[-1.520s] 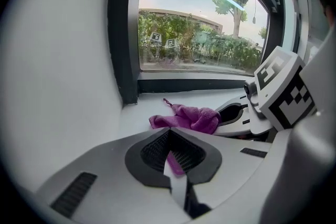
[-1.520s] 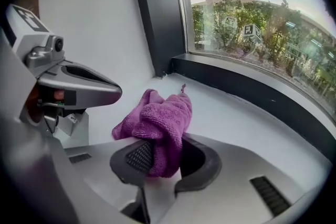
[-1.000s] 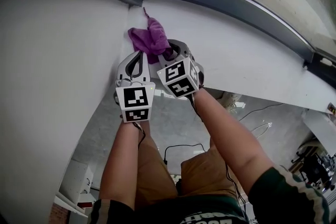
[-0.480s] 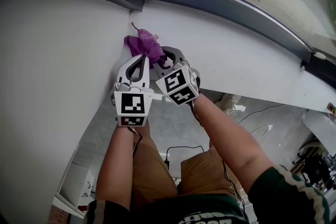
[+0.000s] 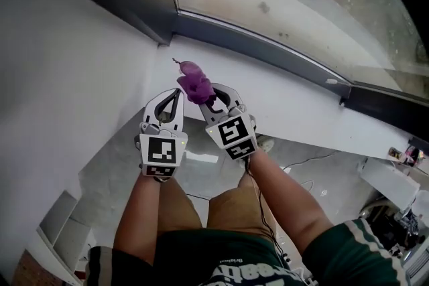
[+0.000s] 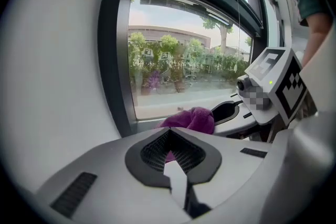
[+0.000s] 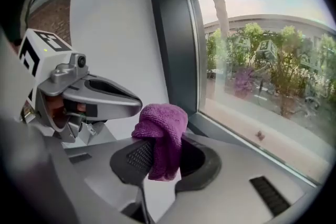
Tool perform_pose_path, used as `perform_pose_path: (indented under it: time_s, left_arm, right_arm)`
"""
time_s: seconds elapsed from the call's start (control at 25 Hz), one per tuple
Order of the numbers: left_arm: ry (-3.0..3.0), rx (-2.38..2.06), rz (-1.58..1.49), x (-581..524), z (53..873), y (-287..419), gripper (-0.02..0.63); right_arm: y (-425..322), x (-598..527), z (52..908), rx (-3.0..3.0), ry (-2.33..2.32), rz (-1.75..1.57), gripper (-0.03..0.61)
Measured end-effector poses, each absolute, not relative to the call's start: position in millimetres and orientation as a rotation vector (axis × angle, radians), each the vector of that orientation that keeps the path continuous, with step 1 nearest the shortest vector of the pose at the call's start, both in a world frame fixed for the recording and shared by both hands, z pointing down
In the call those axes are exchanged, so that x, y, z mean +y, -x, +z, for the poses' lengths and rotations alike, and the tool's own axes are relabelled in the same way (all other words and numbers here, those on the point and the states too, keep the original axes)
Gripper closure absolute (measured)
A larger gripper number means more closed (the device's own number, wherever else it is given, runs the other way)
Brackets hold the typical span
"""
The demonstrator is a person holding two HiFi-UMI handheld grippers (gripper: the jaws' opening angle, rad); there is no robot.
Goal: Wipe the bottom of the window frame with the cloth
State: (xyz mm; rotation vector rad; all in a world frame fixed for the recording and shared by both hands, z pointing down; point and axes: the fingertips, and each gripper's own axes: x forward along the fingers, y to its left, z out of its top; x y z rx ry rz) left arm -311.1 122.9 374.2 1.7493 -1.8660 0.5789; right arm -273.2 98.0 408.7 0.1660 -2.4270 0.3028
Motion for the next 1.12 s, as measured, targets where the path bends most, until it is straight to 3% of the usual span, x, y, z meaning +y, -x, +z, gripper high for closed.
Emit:
perform_pose_path:
  time_s: [0.6, 1.12]
  left_arm:
    - [-1.952, -1.936, 0.359, 70, 138, 245, 0.604]
    - [-2.347, -1.769, 0.384, 45, 33, 147, 0.604]
  right_arm:
    - [202, 73, 184, -2.595, -0.28, 0.228, 0.476]
    - [110, 51, 48, -2.728, -0.524, 0.056, 0.474]
